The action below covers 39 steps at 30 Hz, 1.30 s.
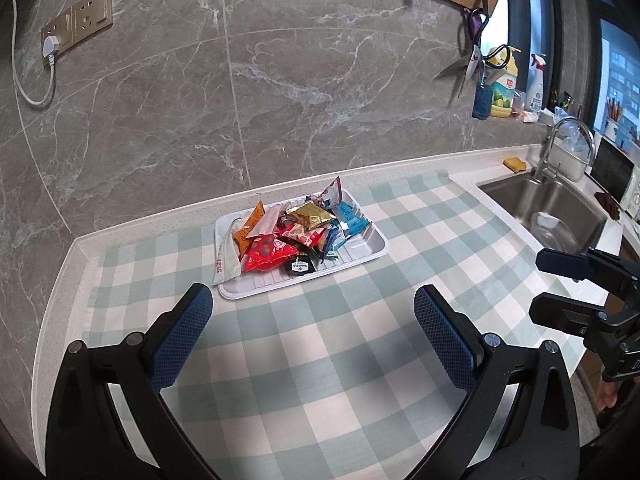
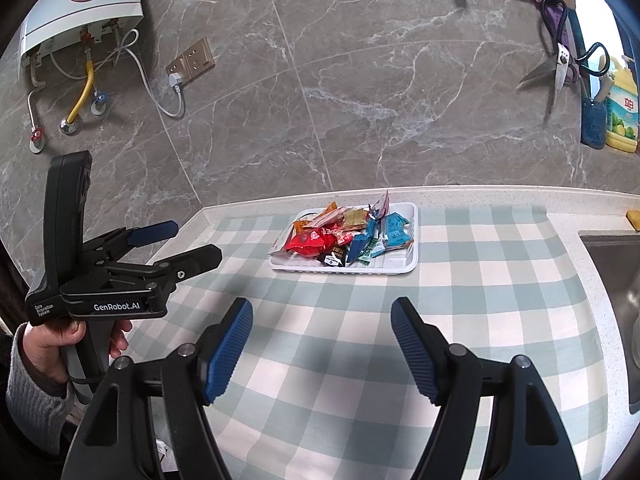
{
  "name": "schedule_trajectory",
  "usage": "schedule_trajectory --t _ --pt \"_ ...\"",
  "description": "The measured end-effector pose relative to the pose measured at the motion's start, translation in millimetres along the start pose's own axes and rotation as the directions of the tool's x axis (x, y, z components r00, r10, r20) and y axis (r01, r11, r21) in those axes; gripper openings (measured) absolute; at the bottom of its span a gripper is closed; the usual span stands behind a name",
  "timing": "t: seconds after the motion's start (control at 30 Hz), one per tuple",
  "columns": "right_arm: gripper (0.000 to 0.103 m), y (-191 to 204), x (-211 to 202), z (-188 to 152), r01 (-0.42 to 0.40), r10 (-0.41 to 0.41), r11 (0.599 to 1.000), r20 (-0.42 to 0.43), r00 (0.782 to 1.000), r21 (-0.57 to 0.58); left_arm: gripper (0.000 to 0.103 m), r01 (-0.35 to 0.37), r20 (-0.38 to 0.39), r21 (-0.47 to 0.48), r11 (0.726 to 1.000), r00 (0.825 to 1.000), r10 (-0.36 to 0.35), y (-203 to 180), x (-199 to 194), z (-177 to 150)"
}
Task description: Organize snacks
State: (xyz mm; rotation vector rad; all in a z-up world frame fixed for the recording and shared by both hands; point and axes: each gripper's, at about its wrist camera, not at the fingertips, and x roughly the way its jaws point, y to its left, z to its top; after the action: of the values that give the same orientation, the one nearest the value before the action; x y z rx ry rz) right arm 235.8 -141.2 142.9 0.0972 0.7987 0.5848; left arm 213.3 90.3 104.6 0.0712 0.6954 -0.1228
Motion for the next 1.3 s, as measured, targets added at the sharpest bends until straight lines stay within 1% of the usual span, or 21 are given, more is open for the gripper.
schedule_trajectory --t 0.27,0.63,0.87,1.0,1.3 --pt "0.074 0.8 0.3 0.5 0.000 0.000 1.000 -0.001 1.000 0.002 0.102 -0.003 -0.005 0.005 1.000 1.000 0.003 -0.1 3.8 1.0" --pt "0.075 2.1 -0.2 0.2 0.001 -0.001 1.000 -0.001 1.000 0.006 0.102 0.001 0.004 0.004 1.000 1.000 -0.001 0.3 11.6 2.5" --pt "0.075 1.4 0.3 0.2 -0.001 0.001 1.000 -0.001 1.000 0.008 0.102 0.008 0.018 0.005 1.000 1.000 -0.008 -1.6 10.0 4.1" --pt "0.076 -0.7 0.8 0.3 -0.001 0.001 1.000 -0.004 1.000 0.005 0.102 -0.005 0.028 0.006 1.000 1.000 0.004 -3.2 8.5 4.4" --pt "0.078 6.5 1.9 -2.1 -0.001 0.001 1.000 -0.002 1.000 0.007 0.102 -0.047 0.051 0.048 0.998 0.998 0.045 -11.6 4.8 2.5"
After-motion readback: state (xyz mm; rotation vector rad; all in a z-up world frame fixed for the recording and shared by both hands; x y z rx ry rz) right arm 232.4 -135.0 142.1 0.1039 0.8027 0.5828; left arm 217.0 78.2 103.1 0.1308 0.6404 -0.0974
